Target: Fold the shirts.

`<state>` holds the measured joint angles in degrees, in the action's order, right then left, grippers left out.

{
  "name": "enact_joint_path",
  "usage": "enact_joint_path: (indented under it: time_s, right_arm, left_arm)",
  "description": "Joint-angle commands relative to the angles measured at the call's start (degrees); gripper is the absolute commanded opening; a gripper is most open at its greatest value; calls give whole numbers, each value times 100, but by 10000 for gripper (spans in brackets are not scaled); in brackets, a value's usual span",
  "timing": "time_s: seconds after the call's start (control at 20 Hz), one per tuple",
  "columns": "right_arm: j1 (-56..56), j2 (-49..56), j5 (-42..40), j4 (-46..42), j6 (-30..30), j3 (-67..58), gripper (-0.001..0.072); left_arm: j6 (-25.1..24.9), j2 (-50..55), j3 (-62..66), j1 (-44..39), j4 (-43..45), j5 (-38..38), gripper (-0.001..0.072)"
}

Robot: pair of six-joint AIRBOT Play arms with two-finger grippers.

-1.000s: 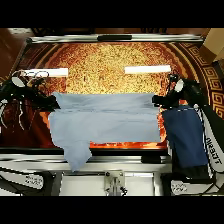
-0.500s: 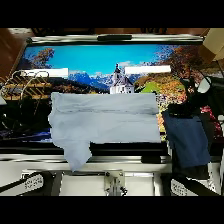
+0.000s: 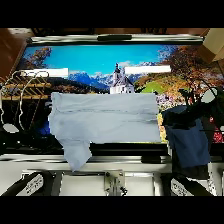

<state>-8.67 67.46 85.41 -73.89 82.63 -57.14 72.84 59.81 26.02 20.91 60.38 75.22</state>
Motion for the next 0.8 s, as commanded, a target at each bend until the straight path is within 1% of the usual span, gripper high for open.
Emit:
enact_joint_path:
  time_s: [0.0,0.15,0.2,0.25,0.3,0.35,0.45,0.55,0.65,0.75]
  right_arm:
    - [-7,-20,-39,708,-68,94,642]
    - [146,-17,-39,426,-20,98,642]
    - [247,-17,-44,326,0,136,642]
    - [345,-17,-70,291,7,227,642]
    - [446,-17,-133,278,7,393,642]
    - [507,-17,-232,229,13,608,642]
    - [529,-17,-407,203,140,1091,642]
    - [531,-17,-595,184,155,1443,641]
    - [531,-17,-949,79,302,1626,640]
    - [531,-13,-1320,-271,535,1681,639]
  left_arm:
    - [-37,-39,-236,-2,-94,-376,394]
    - [-35,-28,-289,-2,-229,-649,391]
    - [-7,-28,-302,-13,-286,-732,375]
    - [4,-28,-299,-39,-302,-765,233]
    - [2,-28,-299,-50,-302,-758,50]
    - [-33,-28,-297,-52,-299,-741,30]
    - [-177,-35,-295,-52,-297,-658,29]
    - [-210,-35,-295,-52,-295,-640,29]
    - [-238,-44,-282,-52,-297,-632,29]
    - [-236,-96,-284,-52,-302,-533,29]
